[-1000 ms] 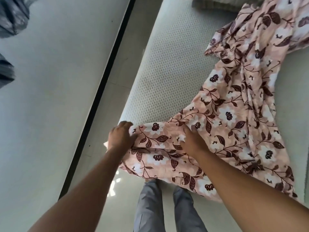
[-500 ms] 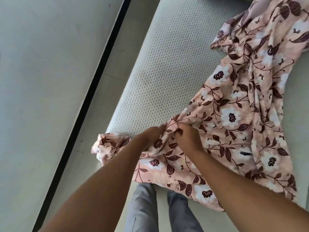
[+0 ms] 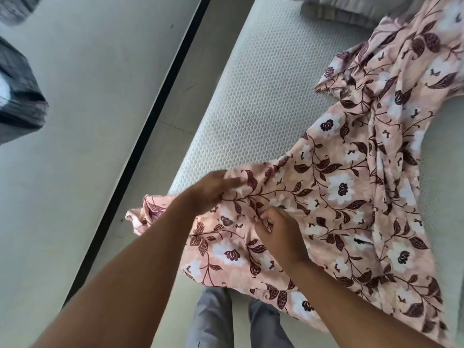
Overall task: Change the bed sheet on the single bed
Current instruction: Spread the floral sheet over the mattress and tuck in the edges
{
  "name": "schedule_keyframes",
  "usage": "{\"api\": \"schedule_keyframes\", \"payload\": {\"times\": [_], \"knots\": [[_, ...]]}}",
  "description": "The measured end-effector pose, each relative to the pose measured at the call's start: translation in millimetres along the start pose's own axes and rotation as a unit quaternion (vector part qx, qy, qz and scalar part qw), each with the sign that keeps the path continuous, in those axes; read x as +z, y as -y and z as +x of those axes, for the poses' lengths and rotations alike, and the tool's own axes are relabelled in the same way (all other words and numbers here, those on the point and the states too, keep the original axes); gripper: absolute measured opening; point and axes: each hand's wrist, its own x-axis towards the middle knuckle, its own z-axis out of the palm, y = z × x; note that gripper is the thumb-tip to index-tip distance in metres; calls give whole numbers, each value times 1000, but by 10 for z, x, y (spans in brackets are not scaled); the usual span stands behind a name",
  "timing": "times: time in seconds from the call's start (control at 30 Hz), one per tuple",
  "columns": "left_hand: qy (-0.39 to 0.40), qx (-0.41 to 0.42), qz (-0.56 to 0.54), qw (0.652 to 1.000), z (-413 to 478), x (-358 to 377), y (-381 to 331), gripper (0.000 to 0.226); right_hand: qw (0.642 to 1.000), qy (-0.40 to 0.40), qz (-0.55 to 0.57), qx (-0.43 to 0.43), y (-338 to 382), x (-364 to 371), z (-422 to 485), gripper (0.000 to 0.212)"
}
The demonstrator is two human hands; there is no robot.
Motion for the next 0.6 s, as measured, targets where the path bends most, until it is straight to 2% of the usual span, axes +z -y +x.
{"api": "schedule_keyframes", "payload": {"times": [0.1,0.17,0.2,0.23,0.33,0.37,0.4,0.43,0.5,0.6], "knots": [[-42,42,28,998,-62,-283,-290,31,1000,11,-22,-16,65,-6,78,18],[-120,87,94,985,-86,-468,-469,34,999,22,-15,-18,152,-23,153,9],[-185,114,147,965,-83,-561,-550,34,999,36,-14,-18,188,-21,190,19],[-258,140,217,931,-62,-653,-620,30,998,59,-17,-16,198,-14,225,30],[-463,208,403,762,-44,-871,-794,7,990,127,-53,-4,182,59,271,55],[-497,227,427,720,-44,-900,-840,16,987,145,-72,2,157,88,272,61],[-508,243,437,701,-29,-909,-860,24,983,161,-93,11,117,120,266,65],[-506,251,444,695,-25,-873,-865,28,979,171,-111,19,68,147,258,68],[-466,239,474,707,11,-792,-771,44,972,186,-136,44,-57,211,228,74],[-397,161,528,734,38,-667,-385,74,958,214,-169,89,-273,267,125,78]]}}
